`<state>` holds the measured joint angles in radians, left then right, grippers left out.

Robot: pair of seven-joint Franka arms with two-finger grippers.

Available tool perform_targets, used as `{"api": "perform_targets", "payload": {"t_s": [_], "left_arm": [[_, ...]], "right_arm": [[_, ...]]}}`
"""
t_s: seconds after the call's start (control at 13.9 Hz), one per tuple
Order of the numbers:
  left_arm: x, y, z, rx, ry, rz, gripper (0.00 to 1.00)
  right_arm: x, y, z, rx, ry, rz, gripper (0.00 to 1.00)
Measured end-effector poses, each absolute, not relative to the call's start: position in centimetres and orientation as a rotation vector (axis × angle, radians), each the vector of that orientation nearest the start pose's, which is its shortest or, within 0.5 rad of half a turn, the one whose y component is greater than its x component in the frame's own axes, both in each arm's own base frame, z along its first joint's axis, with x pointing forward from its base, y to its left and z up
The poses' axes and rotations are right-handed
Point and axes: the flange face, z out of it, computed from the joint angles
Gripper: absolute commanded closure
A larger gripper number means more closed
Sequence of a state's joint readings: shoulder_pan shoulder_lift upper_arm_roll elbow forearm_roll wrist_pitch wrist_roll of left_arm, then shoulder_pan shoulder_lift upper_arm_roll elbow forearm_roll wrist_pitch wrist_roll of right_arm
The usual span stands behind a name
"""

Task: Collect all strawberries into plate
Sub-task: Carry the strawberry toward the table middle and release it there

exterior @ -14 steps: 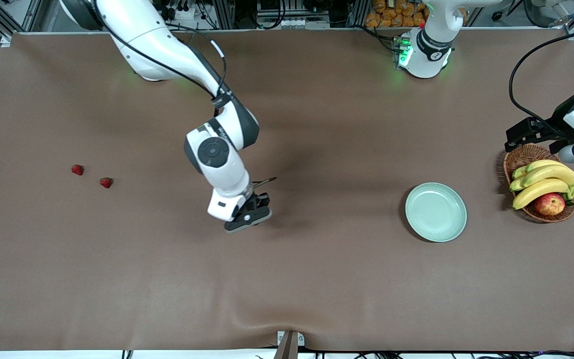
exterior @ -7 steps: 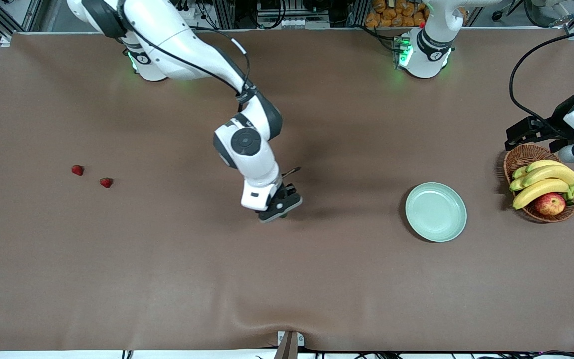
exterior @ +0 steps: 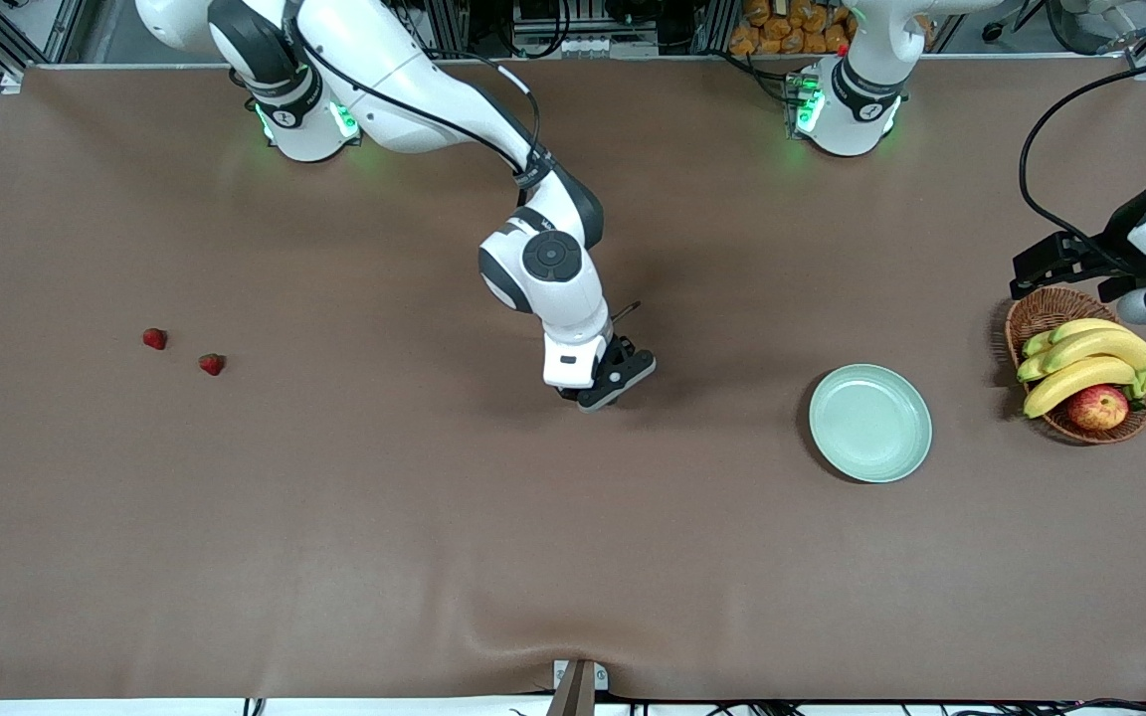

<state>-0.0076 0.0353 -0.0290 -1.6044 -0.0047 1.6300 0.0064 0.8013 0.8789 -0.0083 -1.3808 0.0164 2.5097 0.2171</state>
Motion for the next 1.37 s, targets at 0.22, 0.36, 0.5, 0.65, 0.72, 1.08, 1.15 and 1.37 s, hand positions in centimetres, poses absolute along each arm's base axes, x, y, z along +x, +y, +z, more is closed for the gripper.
{"api": "perform_targets", "payload": {"t_s": [0.22,0.36,0.5,0.65,0.72,1.08,1.15,1.37], "left_arm": [[56.9,-2.2,59.2,-3.146,0.069,0.022,0.0],[56.9,-2.2,58.7,-3.146,0.07,0.04,0.0],[56.9,-2.2,58.3,-3.146,0.069,0.052,0.0],[56.9,-2.2,58.3,-3.146,0.068,0.053,0.0],[56.9,-2.2,58.3,-3.146,0.067,0.053,0.0],[56.9,-2.2,58.4,-3.146,0.07,0.046,0.0],[56.9,-2.3,58.4,-3.146,0.072,0.046,0.0],[56.9,-2.5,58.4,-3.146,0.075,0.045,0.0]], "right_arm": [[52.0,54.7,19.7,-2.895,-0.789,-0.302,1.0],[51.9,54.8,19.3,-2.899,-0.787,-0.294,1.0],[51.9,54.7,18.9,-2.903,-0.787,-0.289,1.0],[51.9,54.7,18.4,-2.905,-0.787,-0.284,0.29],[51.9,54.8,18.2,-2.905,-0.787,-0.284,0.0],[52.4,55.2,19.1,-2.891,-0.783,-0.316,0.0],[52.6,55.3,19.7,-2.885,-0.779,-0.332,0.0],[53.8,55.2,21.8,-2.877,-0.757,-0.383,0.0]]}}
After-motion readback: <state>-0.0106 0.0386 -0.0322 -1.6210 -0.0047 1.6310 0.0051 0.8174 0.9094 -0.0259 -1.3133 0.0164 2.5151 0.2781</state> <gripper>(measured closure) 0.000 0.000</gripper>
